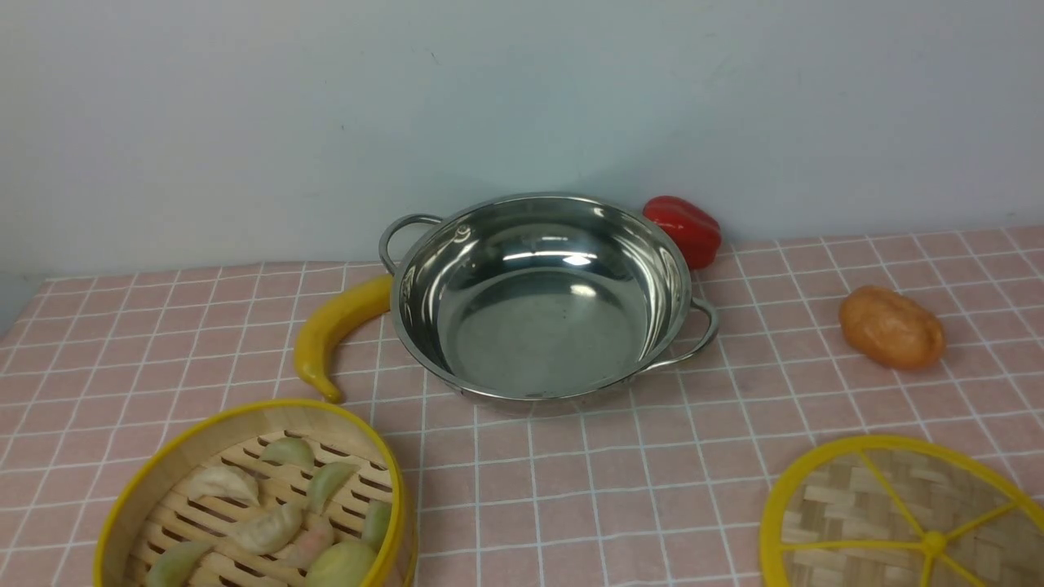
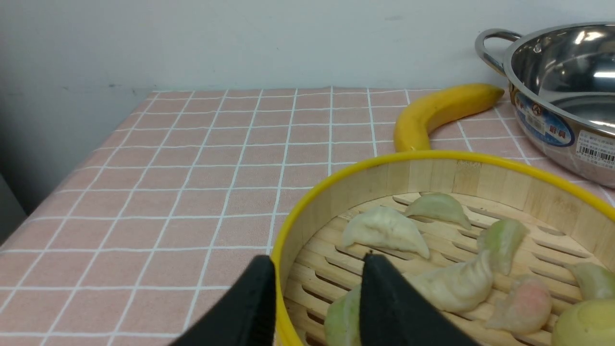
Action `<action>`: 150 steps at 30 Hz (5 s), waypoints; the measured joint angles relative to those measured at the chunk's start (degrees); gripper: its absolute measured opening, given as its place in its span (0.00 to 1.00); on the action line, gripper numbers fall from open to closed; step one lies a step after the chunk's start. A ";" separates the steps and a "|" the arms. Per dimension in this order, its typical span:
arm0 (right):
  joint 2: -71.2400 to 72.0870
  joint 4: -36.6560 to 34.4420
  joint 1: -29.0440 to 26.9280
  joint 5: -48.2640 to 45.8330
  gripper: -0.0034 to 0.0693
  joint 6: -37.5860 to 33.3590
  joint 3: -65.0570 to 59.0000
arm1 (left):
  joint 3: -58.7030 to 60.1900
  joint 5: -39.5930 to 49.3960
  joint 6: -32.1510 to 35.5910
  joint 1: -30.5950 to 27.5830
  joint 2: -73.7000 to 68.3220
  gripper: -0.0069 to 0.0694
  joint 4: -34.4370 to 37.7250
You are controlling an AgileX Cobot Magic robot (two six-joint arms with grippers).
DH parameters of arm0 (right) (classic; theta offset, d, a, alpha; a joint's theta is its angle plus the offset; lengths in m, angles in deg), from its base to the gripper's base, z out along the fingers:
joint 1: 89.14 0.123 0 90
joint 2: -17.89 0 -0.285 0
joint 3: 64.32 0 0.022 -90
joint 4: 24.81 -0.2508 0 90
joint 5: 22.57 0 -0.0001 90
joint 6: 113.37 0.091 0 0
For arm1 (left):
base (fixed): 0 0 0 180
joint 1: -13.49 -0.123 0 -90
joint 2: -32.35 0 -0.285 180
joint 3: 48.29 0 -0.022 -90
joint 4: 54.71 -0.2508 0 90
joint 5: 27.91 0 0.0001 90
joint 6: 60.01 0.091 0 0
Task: Place the steamer in the pot on the pink tablecloth, and put the lid on the steamer.
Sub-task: 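Grasp the rim of the steamer basket holding the buns with the left gripper, then place the bamboo steamer basket with dumplings into the steel pot with the left gripper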
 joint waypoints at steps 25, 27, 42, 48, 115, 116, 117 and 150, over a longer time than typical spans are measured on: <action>0.00 0.00 0.00 0.00 0.38 0.00 0.00 | -3.31 -18.51 -17.81 0.00 -0.47 0.41 13.13; 0.00 0.00 0.00 0.00 0.38 0.00 0.00 | -9.31 -9.99 -17.31 0.00 -2.50 0.41 13.13; 0.00 0.00 0.00 0.00 0.38 0.00 0.00 | -34.49 37.53 30.44 0.00 -33.13 0.40 24.68; 0.00 0.00 0.00 0.00 0.38 0.00 0.00 | -36.14 40.56 44.98 0.00 -50.09 0.40 42.20; 0.00 0.00 0.00 0.00 0.38 0.00 0.00 | -66.68 29.89 -45.24 35.62 -106.81 0.18 -12.66; 0.00 0.00 0.00 0.00 0.38 0.00 0.00 | -66.68 29.89 -45.16 35.62 -106.81 0.15 -12.58; 0.00 0.00 0.00 0.00 0.38 0.00 0.00 | -66.68 29.73 -44.42 35.62 -106.81 0.14 -12.94; 0.00 0.00 0.00 0.00 0.38 0.00 0.00 | -94.08 49.50 1.24 35.69 -95.84 0.14 -19.20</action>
